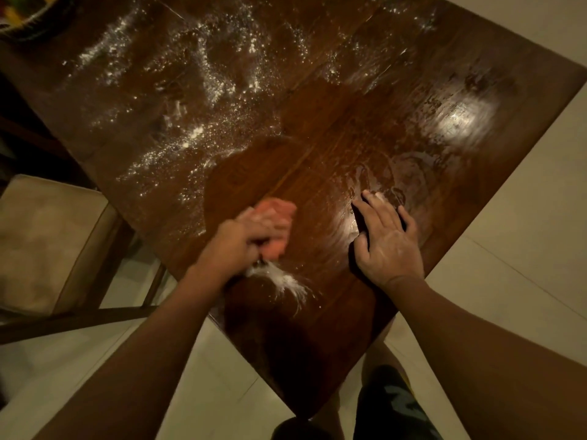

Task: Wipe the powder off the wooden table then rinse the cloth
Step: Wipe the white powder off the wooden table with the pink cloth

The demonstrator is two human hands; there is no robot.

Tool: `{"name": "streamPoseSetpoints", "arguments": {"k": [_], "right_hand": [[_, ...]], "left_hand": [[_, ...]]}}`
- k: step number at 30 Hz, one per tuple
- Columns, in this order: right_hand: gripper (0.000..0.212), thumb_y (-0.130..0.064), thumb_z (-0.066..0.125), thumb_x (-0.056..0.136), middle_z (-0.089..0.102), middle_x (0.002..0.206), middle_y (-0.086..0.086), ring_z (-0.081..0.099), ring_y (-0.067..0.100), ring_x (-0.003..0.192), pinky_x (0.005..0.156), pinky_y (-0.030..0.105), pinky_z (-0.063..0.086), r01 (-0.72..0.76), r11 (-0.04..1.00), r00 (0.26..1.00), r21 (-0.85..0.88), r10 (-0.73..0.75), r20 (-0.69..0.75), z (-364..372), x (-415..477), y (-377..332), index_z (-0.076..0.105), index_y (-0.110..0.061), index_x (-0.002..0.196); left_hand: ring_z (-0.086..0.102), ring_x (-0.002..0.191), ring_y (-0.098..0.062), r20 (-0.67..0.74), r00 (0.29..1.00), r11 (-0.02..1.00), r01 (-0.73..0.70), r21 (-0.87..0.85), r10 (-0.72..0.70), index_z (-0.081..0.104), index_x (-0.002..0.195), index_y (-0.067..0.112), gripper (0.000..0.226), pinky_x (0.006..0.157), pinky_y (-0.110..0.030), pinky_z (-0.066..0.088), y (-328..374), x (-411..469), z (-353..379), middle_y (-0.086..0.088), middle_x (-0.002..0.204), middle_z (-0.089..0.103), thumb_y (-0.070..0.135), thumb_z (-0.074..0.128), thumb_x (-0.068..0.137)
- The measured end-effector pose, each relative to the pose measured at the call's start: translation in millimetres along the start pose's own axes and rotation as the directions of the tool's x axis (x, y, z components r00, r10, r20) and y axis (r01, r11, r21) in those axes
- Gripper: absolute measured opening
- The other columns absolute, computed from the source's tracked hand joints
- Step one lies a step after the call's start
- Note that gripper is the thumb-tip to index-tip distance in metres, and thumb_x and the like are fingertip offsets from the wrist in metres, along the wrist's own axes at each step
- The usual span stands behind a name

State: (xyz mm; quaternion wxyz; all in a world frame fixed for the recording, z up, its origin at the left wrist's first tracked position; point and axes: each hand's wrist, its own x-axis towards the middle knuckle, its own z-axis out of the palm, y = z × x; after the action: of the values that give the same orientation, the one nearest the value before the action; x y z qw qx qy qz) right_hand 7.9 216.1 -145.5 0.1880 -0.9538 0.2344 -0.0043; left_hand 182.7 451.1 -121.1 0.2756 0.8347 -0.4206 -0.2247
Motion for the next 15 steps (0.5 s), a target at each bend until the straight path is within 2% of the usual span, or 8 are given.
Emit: {"name": "streamPoseSetpoints", "arguments": {"k": [2,4,6,8,9,10,12,15], "right_hand": [[0.063,-0.037,0.03,0.093,0.028,0.165,-0.003,0.019,0.013,0.153,0.125,0.046,0.009,-0.001,1.0,1.0,-0.003,0.001,-0.009,1,-1,0,0.035,-0.027,0.155],[0.062,-0.037,0.031,0.093,0.028,0.165,-0.004,0.02,0.012,0.153,0.125,0.045,0.009,-0.007,1.0,1.0,0.004,0.007,-0.018,1,-2,0,0.035,-0.027,0.154],[0.061,-0.037,0.033,0.094,0.029,0.164,-0.004,0.021,0.011,0.152,0.125,0.045,0.009,-0.004,1.0,1.0,0.011,0.004,-0.024,1,-2,0,0.036,-0.028,0.154],[0.06,-0.037,0.036,0.095,0.029,0.164,-0.004,0.022,0.011,0.151,0.125,0.045,0.009,0.002,1.0,1.0,0.017,-0.002,-0.03,1,-2,1,0.036,-0.028,0.154],[0.059,-0.037,0.037,0.095,0.029,0.164,-0.004,0.022,0.011,0.151,0.125,0.045,0.009,0.003,1.0,1.0,0.019,-0.003,-0.03,1,-2,1,0.036,-0.027,0.154],[0.059,-0.037,0.038,0.096,0.029,0.164,-0.004,0.022,0.011,0.151,0.125,0.045,0.009,0.004,1.0,1.0,0.018,-0.003,-0.029,1,-2,2,0.036,-0.027,0.154],[0.059,-0.036,0.039,0.096,0.029,0.164,-0.004,0.021,0.011,0.151,0.125,0.046,0.01,0.006,1.0,0.999,0.013,-0.005,-0.031,1,-2,2,0.035,-0.027,0.154],[0.059,-0.036,0.037,0.095,0.029,0.164,-0.003,0.022,0.012,0.151,0.124,0.048,0.011,0.009,1.0,1.0,0.023,-0.009,-0.03,1,-2,3,0.036,-0.026,0.154]], "left_hand": [[0.038,0.142,-0.018,-0.237,0.943,0.97,0.242,0.009,-0.233,0.059,0.128,0.029,0.054,0.123,-0.044,0.011,8,9,2,0.013,0.137,0.05,0.002,0.064,0.082],[0.03,0.146,-0.023,-0.294,0.913,0.948,0.313,0.054,-0.284,0.058,0.134,0.026,0.053,0.123,-0.041,0.01,29,18,21,0.003,0.148,0.045,0.005,0.067,0.085],[0.03,0.146,-0.031,-0.133,0.984,0.983,0.133,0.13,-0.116,0.059,0.133,0.029,0.052,0.123,-0.045,0.018,41,18,40,-0.006,0.152,0.044,0.01,0.067,0.086],[0.029,0.147,-0.021,0.077,0.995,0.991,-0.066,0.116,0.058,0.051,0.135,0.036,0.063,0.123,-0.047,0.015,36,6,37,0.008,0.15,0.042,0.009,0.069,0.082],[0.031,0.145,-0.015,0.091,0.992,0.991,-0.096,0.092,0.088,0.05,0.134,0.034,0.065,0.123,-0.046,0.012,27,0,27,0.015,0.144,0.043,0.005,0.07,0.079],[0.032,0.143,-0.012,0.052,0.997,0.995,-0.068,0.079,0.064,0.051,0.131,0.032,0.065,0.123,-0.045,0.011,17,-5,16,0.017,0.14,0.045,0.001,0.069,0.077],[0.035,0.141,-0.014,-0.135,0.986,0.99,0.108,0.094,-0.095,0.053,0.13,0.029,0.061,0.123,-0.042,0.012,1,-19,-2,0.015,0.138,0.047,-0.002,0.063,0.079],[0.034,0.144,-0.018,-0.341,0.888,0.929,0.359,0.092,-0.309,0.053,0.136,0.029,0.061,0.123,-0.045,0.017,-6,-45,1,0.006,0.146,0.048,-0.004,0.059,0.085]]}}
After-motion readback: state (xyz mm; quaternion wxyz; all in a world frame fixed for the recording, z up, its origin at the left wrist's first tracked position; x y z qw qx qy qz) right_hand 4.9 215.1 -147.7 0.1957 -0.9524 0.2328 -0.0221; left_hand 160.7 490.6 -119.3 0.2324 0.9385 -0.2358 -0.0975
